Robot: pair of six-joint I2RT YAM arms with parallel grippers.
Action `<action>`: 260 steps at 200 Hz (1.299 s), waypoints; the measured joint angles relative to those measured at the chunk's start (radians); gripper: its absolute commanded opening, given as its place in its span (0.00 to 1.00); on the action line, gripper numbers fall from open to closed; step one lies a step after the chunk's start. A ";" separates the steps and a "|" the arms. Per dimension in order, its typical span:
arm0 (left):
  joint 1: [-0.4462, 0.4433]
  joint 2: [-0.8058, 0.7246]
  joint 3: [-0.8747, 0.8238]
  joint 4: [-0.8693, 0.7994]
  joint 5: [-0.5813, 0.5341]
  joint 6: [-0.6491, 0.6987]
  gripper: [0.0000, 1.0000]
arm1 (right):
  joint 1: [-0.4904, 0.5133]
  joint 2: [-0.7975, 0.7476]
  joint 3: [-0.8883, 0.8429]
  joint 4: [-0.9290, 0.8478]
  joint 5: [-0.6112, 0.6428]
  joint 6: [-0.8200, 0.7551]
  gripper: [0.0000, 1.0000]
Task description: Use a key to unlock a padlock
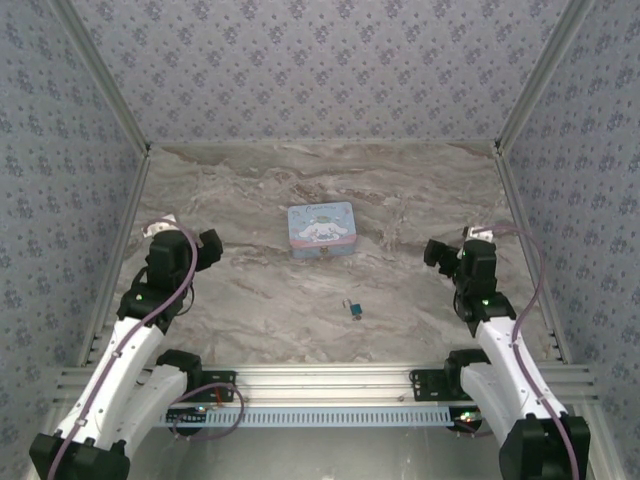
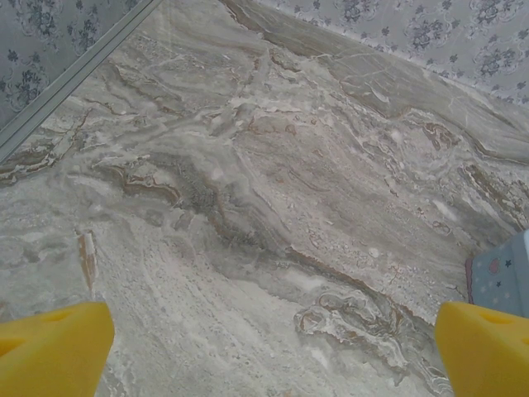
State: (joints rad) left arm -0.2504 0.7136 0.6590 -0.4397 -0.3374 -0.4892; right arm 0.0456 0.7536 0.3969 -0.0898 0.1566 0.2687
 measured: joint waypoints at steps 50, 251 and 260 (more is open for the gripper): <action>0.008 0.001 0.000 0.001 0.000 0.003 0.99 | -0.054 0.107 -0.099 0.187 0.064 -0.040 1.00; 0.023 0.006 -0.013 0.002 0.012 0.003 0.99 | -0.066 0.534 -0.117 0.790 -0.151 -0.265 1.00; 0.023 0.010 -0.013 0.005 0.013 0.003 0.99 | -0.066 0.540 -0.112 0.800 -0.154 -0.268 1.00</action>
State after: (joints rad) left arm -0.2279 0.7238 0.6456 -0.4351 -0.3244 -0.4866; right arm -0.0208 1.2938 0.2852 0.7101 0.0029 0.0006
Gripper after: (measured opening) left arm 0.994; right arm 0.999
